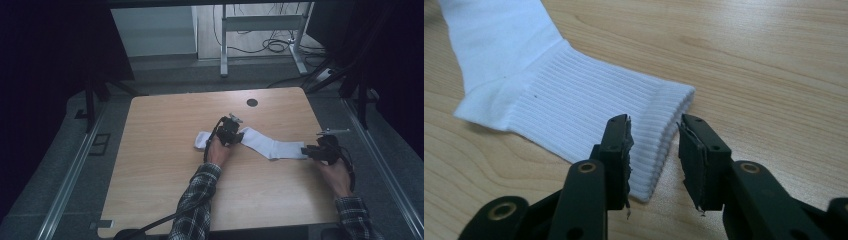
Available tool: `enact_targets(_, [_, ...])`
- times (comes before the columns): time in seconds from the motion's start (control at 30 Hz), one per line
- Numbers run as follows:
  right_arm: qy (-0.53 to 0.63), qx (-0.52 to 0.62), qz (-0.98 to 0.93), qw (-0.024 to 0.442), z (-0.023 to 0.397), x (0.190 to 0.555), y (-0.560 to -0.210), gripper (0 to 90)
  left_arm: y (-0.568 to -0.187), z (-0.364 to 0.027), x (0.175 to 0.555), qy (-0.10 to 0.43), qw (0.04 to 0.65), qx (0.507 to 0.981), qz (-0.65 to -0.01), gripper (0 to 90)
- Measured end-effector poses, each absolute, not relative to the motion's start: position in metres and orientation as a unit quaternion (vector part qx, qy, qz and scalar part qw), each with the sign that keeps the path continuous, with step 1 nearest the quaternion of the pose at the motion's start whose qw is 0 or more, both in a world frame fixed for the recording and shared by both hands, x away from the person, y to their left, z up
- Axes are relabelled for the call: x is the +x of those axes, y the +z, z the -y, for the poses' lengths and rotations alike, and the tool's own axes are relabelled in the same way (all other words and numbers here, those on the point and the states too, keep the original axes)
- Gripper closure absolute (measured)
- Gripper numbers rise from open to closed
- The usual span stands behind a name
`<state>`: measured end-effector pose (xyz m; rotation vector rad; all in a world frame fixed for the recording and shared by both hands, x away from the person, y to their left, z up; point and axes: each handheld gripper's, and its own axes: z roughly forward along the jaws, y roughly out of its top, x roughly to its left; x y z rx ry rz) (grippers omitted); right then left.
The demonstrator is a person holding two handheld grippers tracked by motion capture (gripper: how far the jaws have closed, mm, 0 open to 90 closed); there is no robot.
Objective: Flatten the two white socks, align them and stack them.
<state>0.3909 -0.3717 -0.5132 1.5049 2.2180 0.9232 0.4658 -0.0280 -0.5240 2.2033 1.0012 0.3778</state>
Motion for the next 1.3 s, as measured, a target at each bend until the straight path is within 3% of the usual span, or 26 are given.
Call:
enact_targets(0.2, [0.297,0.525,-0.784,0.148,0.365,0.393,-0.521,61.8,-0.533,0.030,0.470,0.139,0.333,0.844,-0.396,72.1])
enact_targets(0.4, [0.301,0.521,-0.787,0.137,0.363,0.393,-0.521,80.1,-0.533,0.030,0.468,0.129,0.337,0.845,-0.395,85.4])
enact_targets(0.87, [0.337,0.494,-0.785,0.162,0.363,0.385,-0.502,82.9,-0.507,0.016,0.444,0.140,0.369,0.840,-0.373,86.0])
enact_targets(1.3, [0.363,0.472,-0.788,0.157,0.352,0.377,-0.488,83.1,-0.488,-0.018,0.411,0.144,0.391,0.830,-0.370,86.0])
